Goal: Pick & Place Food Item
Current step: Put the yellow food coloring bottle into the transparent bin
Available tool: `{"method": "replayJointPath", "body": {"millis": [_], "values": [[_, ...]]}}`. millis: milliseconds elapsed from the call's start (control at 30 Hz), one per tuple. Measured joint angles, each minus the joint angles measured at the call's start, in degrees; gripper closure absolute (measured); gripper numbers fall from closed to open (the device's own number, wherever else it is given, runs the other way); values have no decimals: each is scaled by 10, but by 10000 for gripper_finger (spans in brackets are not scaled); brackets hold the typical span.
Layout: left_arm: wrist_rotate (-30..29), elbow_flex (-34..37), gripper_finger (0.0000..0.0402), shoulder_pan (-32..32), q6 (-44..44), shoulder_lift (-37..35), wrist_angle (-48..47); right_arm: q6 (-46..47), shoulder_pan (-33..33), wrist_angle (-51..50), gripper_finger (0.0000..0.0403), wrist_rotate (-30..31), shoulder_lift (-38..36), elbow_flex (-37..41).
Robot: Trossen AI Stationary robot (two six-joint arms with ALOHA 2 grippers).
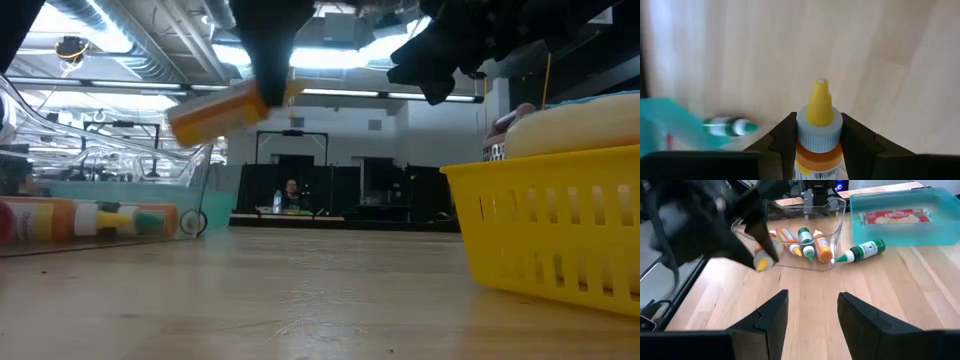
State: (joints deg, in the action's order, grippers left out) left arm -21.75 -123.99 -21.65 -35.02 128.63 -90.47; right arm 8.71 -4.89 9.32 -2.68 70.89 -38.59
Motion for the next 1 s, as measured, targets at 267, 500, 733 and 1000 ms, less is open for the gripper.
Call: {"method": "replayJointPath", "body": {"millis": [267,500,733,1000], "values": [[-18,1,288,-2,12,-52,4,-1,0,-2,234,-14,0,0],[-31,2,288,-5,2,-80,4,-2,0,4,234,-14,0,0],[-21,2,288,-5,44,-86,5,-2,0,18,234,-32,0,0],[-62,21,288,-24,54,-131,7,-4,0,20,234,-33,0,0]]}}
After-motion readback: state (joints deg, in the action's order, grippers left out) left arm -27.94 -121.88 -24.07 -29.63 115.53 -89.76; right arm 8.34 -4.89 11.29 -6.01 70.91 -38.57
